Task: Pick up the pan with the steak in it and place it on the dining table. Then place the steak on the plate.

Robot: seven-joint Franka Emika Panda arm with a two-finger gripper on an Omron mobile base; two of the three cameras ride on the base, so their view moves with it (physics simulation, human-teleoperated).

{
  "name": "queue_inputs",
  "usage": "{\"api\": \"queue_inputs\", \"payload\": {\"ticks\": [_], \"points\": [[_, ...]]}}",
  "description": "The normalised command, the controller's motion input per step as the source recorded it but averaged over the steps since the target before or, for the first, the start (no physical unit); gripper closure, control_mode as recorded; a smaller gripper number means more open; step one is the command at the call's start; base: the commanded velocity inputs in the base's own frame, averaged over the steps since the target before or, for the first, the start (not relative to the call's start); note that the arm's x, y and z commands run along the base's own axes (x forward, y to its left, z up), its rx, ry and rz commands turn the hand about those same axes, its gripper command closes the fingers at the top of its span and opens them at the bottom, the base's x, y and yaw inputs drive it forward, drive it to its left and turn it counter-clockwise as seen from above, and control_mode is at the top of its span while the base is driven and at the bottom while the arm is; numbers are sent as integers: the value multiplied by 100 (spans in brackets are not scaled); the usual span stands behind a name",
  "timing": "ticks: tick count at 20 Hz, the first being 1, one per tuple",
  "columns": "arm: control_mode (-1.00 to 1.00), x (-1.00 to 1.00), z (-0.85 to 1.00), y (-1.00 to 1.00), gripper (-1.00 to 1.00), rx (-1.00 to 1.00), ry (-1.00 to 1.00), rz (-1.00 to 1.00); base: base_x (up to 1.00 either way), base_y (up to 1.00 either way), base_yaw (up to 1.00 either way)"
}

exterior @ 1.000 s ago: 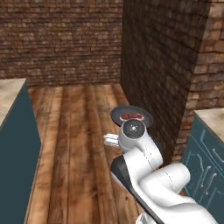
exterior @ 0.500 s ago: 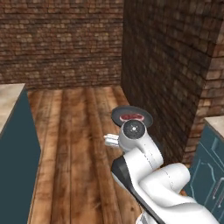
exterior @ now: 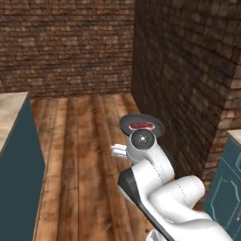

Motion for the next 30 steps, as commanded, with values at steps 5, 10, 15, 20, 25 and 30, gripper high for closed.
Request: {"api": "queue_inputs", "payload": {"ticks": [5,10,15,20,25,30], "points": [[100,0,0,0,100,0,0,0,96,0,0],[100,0,0,0,100,0,0,0,100,0,0],[100,0,0,0,100,0,0,0,100,0,0],[100,0,0,0,100,0,0,0,100,0,0],[100,0,0,0,100,0,0,0,100,0,0],[100,0,0,0,100,0,0,0,100,0,0]]}}
